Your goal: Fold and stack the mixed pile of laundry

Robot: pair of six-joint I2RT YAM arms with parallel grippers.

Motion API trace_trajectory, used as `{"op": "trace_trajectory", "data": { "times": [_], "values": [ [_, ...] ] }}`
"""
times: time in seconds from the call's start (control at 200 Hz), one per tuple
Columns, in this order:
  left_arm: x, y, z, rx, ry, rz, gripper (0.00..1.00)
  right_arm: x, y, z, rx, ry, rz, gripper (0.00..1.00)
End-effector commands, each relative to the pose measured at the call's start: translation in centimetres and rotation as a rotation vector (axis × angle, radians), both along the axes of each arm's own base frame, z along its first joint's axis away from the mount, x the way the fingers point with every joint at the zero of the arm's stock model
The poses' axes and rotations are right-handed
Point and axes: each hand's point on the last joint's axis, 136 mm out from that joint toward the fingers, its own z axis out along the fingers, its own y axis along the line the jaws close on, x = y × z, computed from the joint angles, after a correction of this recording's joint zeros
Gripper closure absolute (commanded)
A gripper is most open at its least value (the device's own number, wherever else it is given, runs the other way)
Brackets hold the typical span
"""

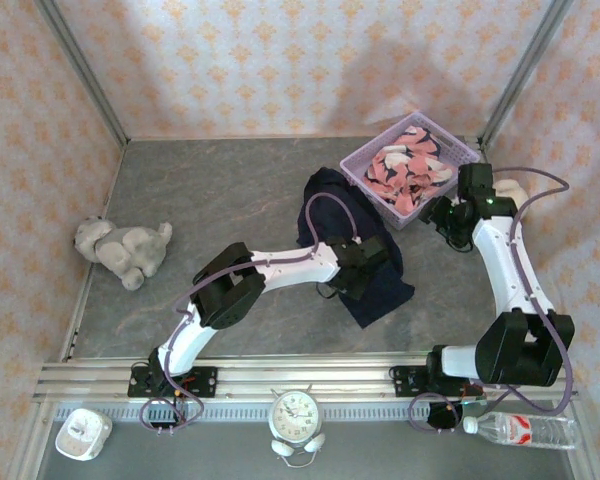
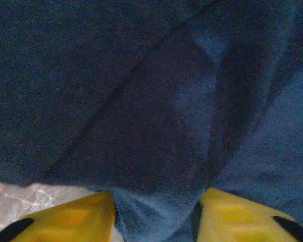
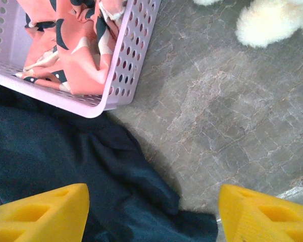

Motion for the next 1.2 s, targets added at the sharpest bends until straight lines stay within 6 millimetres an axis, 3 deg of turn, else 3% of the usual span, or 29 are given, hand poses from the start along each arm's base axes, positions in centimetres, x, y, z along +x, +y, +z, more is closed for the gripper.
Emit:
{"op": "trace_trajectory", "data": {
  "times": [0.0,0.03,0.13,0.205,0.34,0.435,0.57,0.685,0.886,1.091,1.151,1.196],
  "values": [
    [-0.7,2.3,0.0,0.099,0.013,0.006,0.85,0.0,-0.6,0.2,-0.022,-0.017,-0.012,0.32],
    [-0.4,2.6,0.7,0.103,-0.005,0.019,1.0,0.1,-0.5,0.2,-0.016,-0.02,-0.015,0.32],
    [1.0,4.1,4.8,0.051,-0.064,0.091,1.0,0.6,0.3,0.3,0.03,-0.041,0.0,0.32],
    [2.3,5.8,9.8,-0.061,-0.106,0.204,1.0,1.0,1.3,0.2,0.086,-0.057,0.025,0.34],
    [5.0,11.5,18.9,-0.231,-0.214,0.371,1.0,1.3,3.3,-0.4,0.134,-0.054,0.089,0.35],
    [6.6,16.9,22.8,-0.28,-0.296,0.491,1.0,1.2,5.4,-1.1,0.144,-0.042,0.161,0.35],
    [7.8,24.7,23.3,-0.265,-0.351,0.704,1.0,0.8,9.3,-2.8,0.151,-0.003,0.28,0.35],
    [7.6,28.2,22.5,-0.262,-0.372,0.822,1.0,0.5,12.5,-4.7,0.161,0.032,0.351,0.35],
    [7.0,30.6,22.8,-0.268,-0.421,0.912,1.0,1.8,17.7,-7.6,0.262,0.058,0.408,0.35],
    [6.7,31.7,24.2,-0.28,-0.471,0.93,1.0,5.8,20.0,-11.5,0.304,0.085,0.401,0.36],
    [6.7,31.7,24.2,-0.281,-0.473,0.933,1.0,7.1,21.0,-11.9,0.339,0.071,0.402,0.47],
    [6.8,31.8,24.2,-0.279,-0.472,0.935,1.0,7.9,21.4,-11.6,0.35,0.065,0.4,0.72]
  ]
}}
